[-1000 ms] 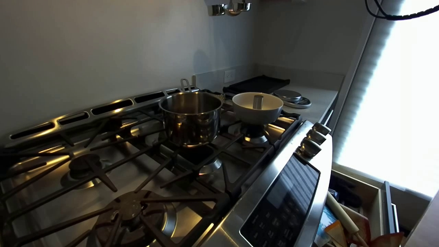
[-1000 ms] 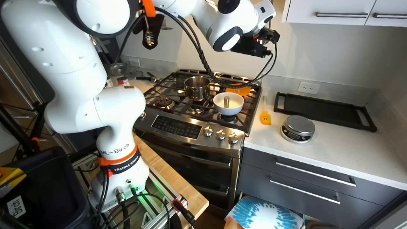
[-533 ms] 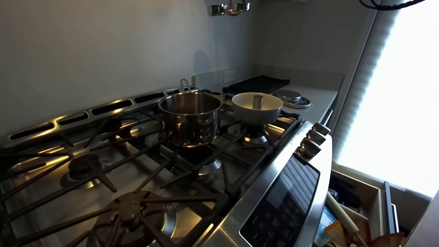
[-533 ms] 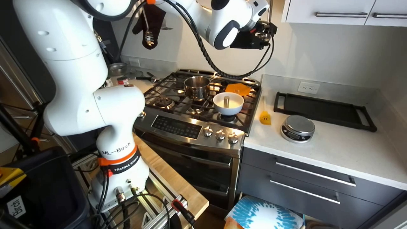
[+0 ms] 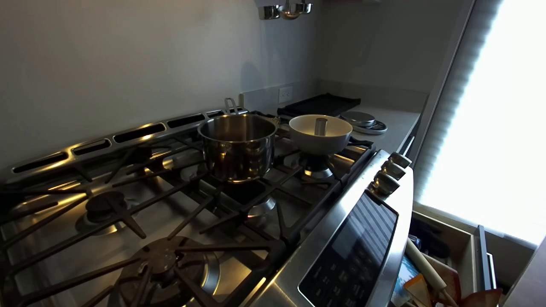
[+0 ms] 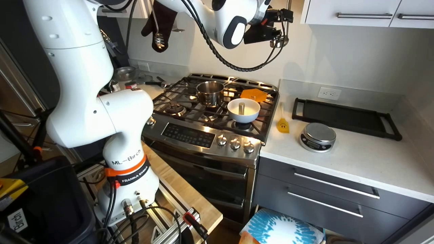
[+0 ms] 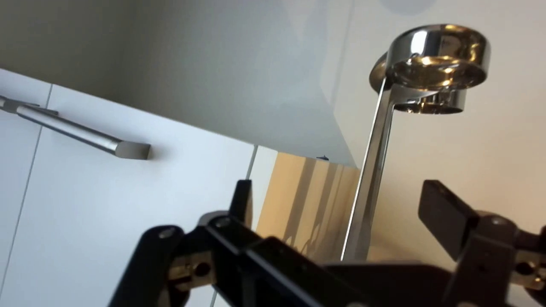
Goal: Unhang one silver ladle and put it in the silver pot
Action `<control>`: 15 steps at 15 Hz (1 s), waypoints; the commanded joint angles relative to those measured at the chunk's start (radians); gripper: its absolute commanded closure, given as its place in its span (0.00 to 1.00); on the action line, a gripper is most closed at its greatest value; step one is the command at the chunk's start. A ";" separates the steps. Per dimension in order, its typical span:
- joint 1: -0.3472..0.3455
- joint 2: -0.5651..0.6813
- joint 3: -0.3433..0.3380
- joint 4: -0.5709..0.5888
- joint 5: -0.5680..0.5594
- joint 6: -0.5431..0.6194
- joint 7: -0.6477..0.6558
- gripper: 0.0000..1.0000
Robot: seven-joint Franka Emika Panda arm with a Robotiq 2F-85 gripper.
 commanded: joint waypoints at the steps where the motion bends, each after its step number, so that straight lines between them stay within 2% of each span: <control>1: 0.066 -0.165 -0.042 -0.015 -0.041 0.125 -0.003 0.00; 4: 0.205 -0.309 -0.149 0.004 -0.069 0.227 -0.015 0.00; 6: 0.317 -0.399 -0.233 0.047 -0.090 0.233 -0.005 0.00; 8: 0.404 -0.497 -0.285 0.099 -0.147 0.217 0.011 0.00; 11: 0.472 -0.636 -0.321 0.180 -0.294 0.154 0.019 0.00; 15: 0.557 -0.688 -0.402 0.287 -0.350 0.058 -0.003 0.00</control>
